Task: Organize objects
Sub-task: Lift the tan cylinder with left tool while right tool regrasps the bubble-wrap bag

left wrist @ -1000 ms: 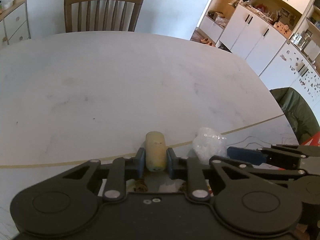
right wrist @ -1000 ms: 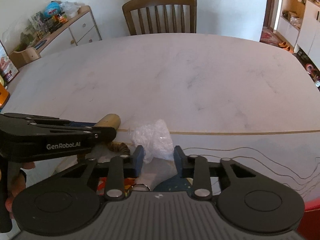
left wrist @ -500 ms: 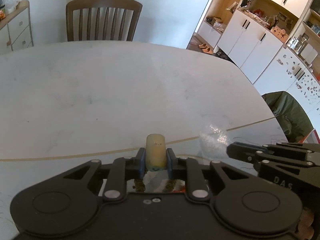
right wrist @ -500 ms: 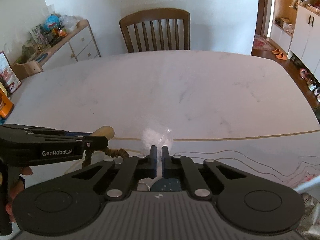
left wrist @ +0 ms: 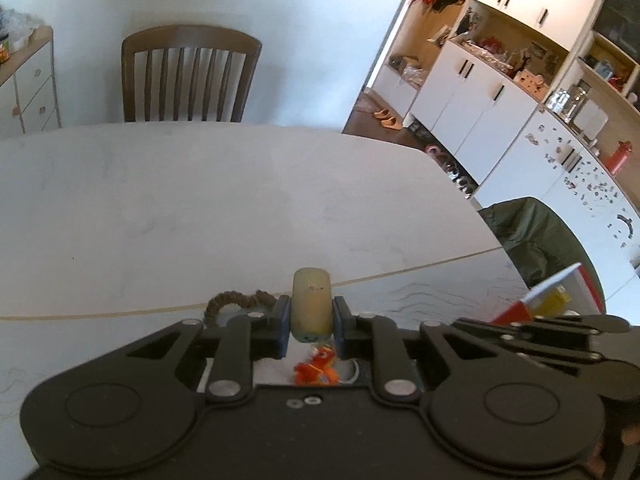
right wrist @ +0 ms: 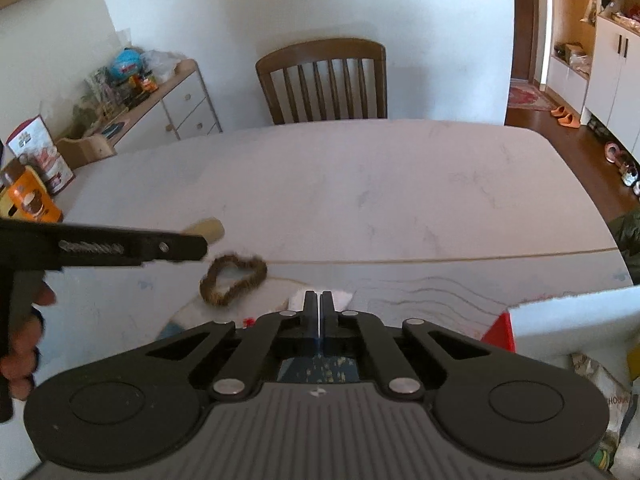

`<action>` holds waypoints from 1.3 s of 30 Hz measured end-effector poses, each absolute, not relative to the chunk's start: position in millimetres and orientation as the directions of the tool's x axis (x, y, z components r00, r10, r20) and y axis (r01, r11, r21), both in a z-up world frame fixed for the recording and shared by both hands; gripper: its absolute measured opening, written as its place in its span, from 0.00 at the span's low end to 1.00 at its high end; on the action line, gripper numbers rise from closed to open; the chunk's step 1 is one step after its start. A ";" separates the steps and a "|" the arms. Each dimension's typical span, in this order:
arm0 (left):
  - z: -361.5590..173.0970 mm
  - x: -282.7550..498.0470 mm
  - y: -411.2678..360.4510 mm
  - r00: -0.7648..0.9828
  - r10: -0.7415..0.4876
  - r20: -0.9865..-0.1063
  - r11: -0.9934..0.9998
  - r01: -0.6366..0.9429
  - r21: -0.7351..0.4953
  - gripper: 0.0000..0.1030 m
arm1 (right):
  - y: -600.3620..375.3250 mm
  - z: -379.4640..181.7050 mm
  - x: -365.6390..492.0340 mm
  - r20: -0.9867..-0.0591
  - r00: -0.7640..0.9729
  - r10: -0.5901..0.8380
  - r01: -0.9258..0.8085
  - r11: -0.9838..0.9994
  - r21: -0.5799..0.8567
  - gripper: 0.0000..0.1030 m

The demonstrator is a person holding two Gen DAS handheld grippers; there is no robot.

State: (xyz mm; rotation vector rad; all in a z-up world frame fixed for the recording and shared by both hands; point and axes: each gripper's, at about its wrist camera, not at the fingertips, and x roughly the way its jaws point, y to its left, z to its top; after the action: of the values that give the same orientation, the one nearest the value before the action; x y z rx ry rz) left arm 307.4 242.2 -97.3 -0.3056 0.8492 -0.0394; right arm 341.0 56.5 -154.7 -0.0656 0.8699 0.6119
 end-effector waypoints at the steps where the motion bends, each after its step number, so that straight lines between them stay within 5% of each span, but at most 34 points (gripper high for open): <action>1: -96.0 304.9 240.8 0.662 -0.157 -0.732 0.956 -0.084 -0.282 0.18 | 56.3 -156.0 340.1 -0.735 0.484 0.475 -0.529 0.828 0.187 0.01; 11: -108.8 294.3 242.4 0.636 -0.157 -0.755 0.953 -0.104 -0.286 0.18 | 71.4 -177.7 350.1 -0.764 0.441 0.471 -0.539 0.820 0.194 0.11; 13: -112.6 294.8 245.6 0.631 -0.156 -0.760 0.950 -0.114 -0.289 0.18 | 73.6 -181.1 351.9 -0.766 0.437 0.471 -0.542 0.818 0.194 0.21; 15: -115.8 295.9 248.8 0.627 -0.155 -0.764 0.948 -0.122 -0.293 0.18 | 76.9 -183.9 355.2 -0.766 0.436 0.472 -0.545 0.816 0.193 0.50; 17: -118.4 295.4 250.5 0.624 -0.156 -0.766 0.946 -0.129 -0.297 0.18 | 80.3 -187.6 357.8 -0.764 0.445 0.468 -0.548 0.817 0.180 0.58; 30: -136.6 303.4 258.6 0.597 -0.161 -0.786 0.940 -0.151 -0.307 0.18 | 100.4 -223.6 383.8 -0.825 0.377 0.421 -0.508 0.839 0.196 0.57; 39: -137.9 302.7 255.6 0.594 -0.165 -0.787 0.941 -0.146 -0.307 0.18 | 98.1 -225.4 383.5 -0.819 0.373 0.435 -0.499 0.839 0.218 0.29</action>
State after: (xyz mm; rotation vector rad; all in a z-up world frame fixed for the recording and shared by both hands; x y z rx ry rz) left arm 302.7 255.6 -137.9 -0.3594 0.9400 -0.0112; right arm 383.5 98.1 -225.4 -0.0705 1.0266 0.5987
